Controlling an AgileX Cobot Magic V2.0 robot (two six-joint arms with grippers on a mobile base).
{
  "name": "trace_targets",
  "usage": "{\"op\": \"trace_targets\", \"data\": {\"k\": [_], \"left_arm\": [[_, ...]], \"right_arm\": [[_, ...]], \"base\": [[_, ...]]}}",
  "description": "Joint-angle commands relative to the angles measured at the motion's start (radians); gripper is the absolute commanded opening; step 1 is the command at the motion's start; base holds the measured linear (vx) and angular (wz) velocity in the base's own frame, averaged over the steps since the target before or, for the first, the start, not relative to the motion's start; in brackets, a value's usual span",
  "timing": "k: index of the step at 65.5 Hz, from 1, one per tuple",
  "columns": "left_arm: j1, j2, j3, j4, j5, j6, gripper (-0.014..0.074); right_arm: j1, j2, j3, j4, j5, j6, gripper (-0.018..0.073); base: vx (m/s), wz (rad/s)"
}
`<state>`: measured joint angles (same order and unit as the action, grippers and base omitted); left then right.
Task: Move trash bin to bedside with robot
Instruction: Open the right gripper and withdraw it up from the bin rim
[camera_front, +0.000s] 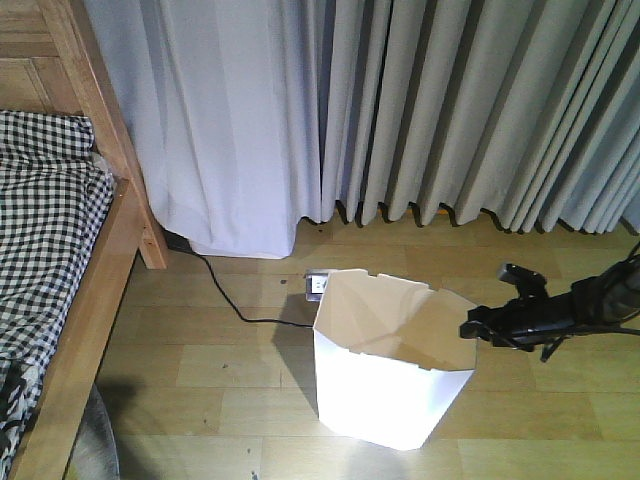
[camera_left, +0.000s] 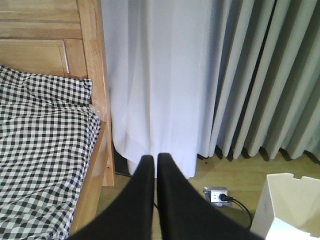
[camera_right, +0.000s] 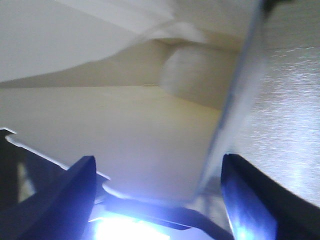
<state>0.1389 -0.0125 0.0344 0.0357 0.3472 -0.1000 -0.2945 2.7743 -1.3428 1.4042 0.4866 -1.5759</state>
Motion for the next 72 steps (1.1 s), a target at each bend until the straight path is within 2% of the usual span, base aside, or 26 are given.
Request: {"op": "trace_targets", "data": {"k": [1, 7, 15, 30, 54, 72], "left_arm": [[-0.003, -0.014, 0.003, -0.002, -0.066, -0.004, -0.0006], [-0.003, -0.014, 0.003, -0.002, -0.066, -0.004, -0.0006], [-0.003, -0.014, 0.003, -0.002, -0.066, -0.004, -0.0006], [-0.003, -0.014, 0.003, -0.002, -0.066, -0.004, -0.0006], [-0.003, -0.014, 0.003, -0.002, -0.066, -0.004, -0.0006], [-0.003, -0.014, 0.003, -0.002, -0.066, -0.004, -0.0006]], "right_arm": [[-0.004, -0.166, 0.104, 0.118, -0.049, -0.163, 0.0510], [-0.004, -0.278, 0.210, 0.165, -0.111, -0.240, 0.0510], [-0.003, -0.442, 0.316, 0.159, -0.161, -0.273, 0.0510], [-0.003, -0.821, 0.467, 0.087, -0.179, -0.264, 0.0510], [-0.003, -1.444, 0.630, 0.081, -0.165, -0.258, 0.0510], [-0.003, -1.882, 0.724, 0.082, -0.101, -0.130, 0.0510]], "base": [[0.00, 0.00], [0.00, 0.00], [0.00, 0.00], [0.00, 0.00], [0.00, 0.00], [0.00, 0.00]]}}
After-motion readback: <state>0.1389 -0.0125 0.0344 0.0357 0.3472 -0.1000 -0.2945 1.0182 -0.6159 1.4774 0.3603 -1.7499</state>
